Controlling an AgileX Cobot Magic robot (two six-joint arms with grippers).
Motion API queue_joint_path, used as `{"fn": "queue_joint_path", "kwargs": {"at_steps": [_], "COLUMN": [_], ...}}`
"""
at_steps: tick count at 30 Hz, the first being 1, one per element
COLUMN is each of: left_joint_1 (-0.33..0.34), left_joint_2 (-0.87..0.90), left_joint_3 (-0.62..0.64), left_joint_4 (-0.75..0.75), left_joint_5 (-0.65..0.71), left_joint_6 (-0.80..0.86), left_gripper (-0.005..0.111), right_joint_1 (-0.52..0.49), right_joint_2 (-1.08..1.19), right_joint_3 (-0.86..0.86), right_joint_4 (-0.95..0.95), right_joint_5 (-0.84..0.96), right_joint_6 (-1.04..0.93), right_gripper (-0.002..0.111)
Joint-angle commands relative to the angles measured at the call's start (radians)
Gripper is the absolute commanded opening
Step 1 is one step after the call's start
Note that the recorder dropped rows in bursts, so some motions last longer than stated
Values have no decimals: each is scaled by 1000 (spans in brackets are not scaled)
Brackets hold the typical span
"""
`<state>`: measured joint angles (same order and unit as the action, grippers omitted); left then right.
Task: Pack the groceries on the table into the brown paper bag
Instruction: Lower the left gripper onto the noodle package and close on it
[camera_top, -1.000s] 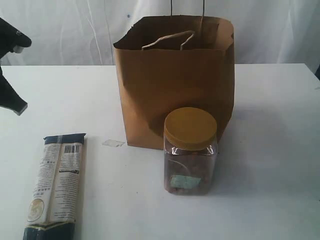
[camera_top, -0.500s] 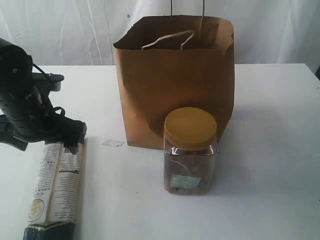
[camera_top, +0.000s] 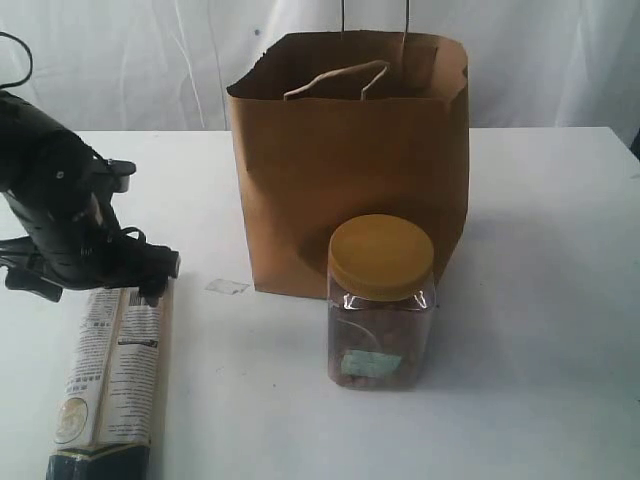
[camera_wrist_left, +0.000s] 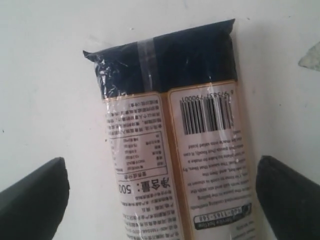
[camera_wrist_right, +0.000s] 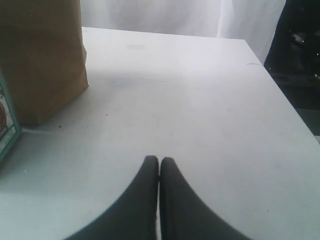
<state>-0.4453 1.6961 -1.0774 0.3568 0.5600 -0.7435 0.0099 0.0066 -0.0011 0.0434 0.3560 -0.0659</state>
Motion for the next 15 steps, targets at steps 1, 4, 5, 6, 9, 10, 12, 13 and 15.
{"fn": "queue_joint_path", "kwargs": {"at_steps": [1,4,5,6,9,10,12,13,15], "left_joint_1": [-5,-5,-5,-5,-5,-5,-5,-5,-5], "left_joint_2": [23,38,40,42,42,44,49,51,64], "left_joint_3": [6,8,8,9,18,18,18,18,18], "left_joint_4": [26,26,24,24,20,29,76,95,113], "left_joint_5": [9,7,-4,-24,-70,-67,-55,-47,-45], "left_joint_6": [-17,-26,-46,-65,-83,-106,-140,-149,-150], "left_gripper": [105,105,105,105,105,105,105,105,105], "right_joint_1": [-6,-6,-6,-6,-6,-6,-6,-6,-6], "right_joint_2": [-7,-7,-7,-7,-7,-7,-7,-7,-7], "right_joint_3": [1,1,1,1,1,1,1,1,1], "right_joint_4": [-2,-2,-2,-2,-2,-2,-2,-2,-2], "right_joint_5": [-7,-7,-7,-7,-7,-7,-7,-7,-7], "right_joint_6": [2,2,2,2,2,2,2,2,2], "right_gripper": [0,0,0,0,0,0,0,0,0]}}
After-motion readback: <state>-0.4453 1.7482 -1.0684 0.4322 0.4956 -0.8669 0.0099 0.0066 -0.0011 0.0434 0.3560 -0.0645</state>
